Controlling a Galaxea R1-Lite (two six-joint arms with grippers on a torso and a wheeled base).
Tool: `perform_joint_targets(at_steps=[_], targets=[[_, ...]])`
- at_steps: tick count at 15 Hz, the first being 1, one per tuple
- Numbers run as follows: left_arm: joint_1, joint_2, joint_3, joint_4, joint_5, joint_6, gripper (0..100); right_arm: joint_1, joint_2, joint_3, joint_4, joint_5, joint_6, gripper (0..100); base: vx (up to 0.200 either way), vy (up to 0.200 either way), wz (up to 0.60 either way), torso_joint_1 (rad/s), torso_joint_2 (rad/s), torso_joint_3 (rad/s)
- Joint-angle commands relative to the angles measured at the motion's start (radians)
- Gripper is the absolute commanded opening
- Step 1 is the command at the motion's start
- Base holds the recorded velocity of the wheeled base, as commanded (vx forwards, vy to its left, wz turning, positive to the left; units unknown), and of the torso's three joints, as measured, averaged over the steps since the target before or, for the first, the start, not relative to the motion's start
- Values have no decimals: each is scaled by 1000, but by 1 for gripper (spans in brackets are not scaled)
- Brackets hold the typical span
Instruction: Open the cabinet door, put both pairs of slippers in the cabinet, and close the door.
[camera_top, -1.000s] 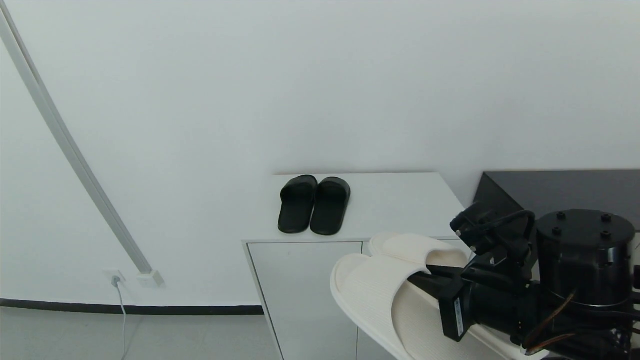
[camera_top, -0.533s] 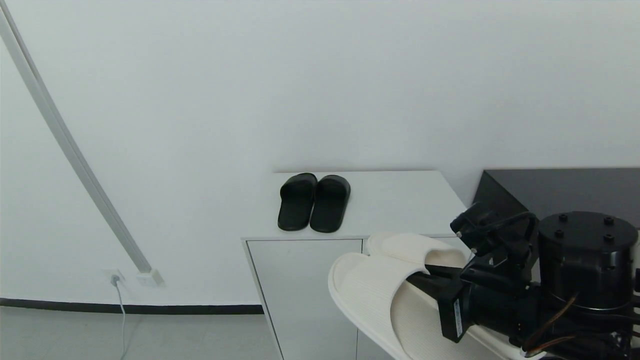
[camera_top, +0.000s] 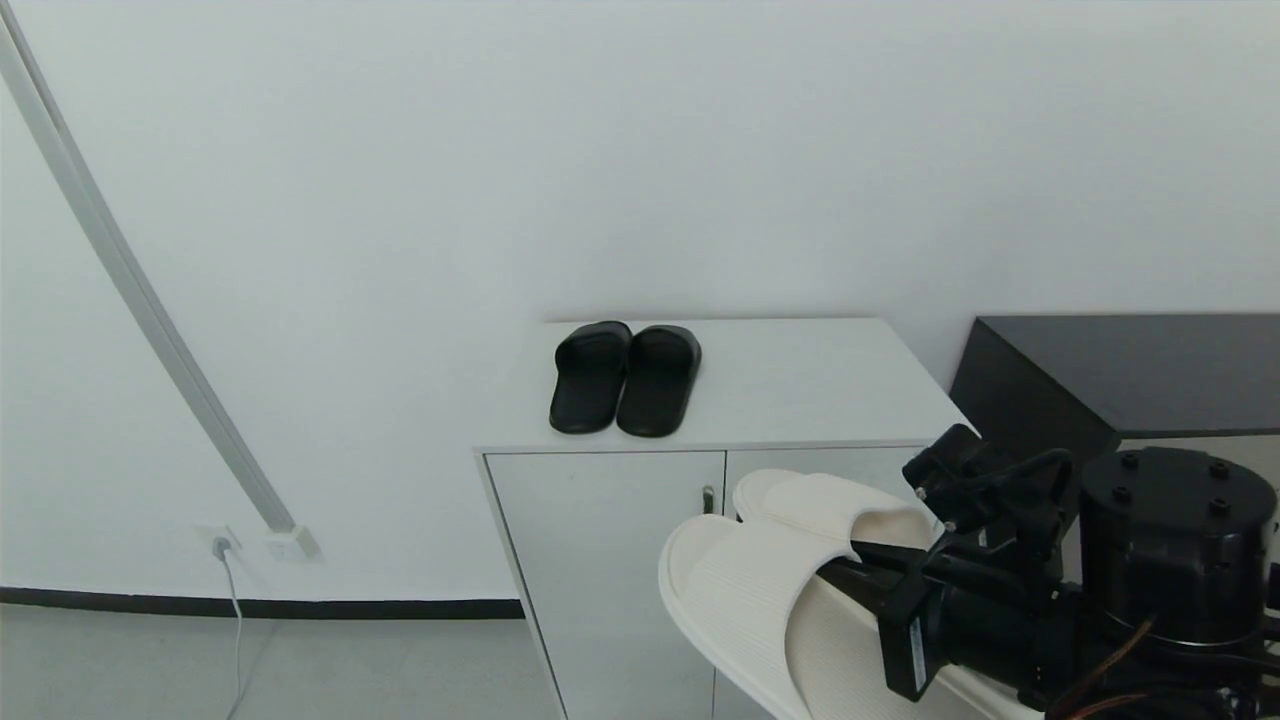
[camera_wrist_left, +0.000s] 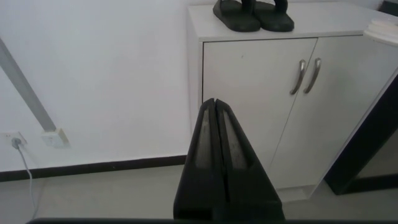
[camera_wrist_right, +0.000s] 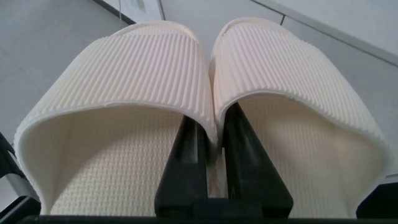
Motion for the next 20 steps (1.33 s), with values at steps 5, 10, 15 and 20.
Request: perform_joint_targets(at_steps=[5, 10, 15, 20], targets=[[0, 1, 0, 0, -1, 0, 0, 2, -11, 9, -1, 2, 1, 0, 0, 0, 0, -196, 464, 268], [0, 1, 0, 0, -1, 1, 100, 2, -11, 18, -1, 4, 1, 0, 0, 0, 0, -220, 544, 317], [0, 1, 0, 0, -1, 1, 100, 6, -9, 20, -1, 4, 0, 0, 0, 0, 0, -200, 516, 319], [0, 1, 0, 0, -1, 1, 100, 19, -12, 27, -1, 2, -2, 0, 0, 0, 0, -167, 496, 321]])
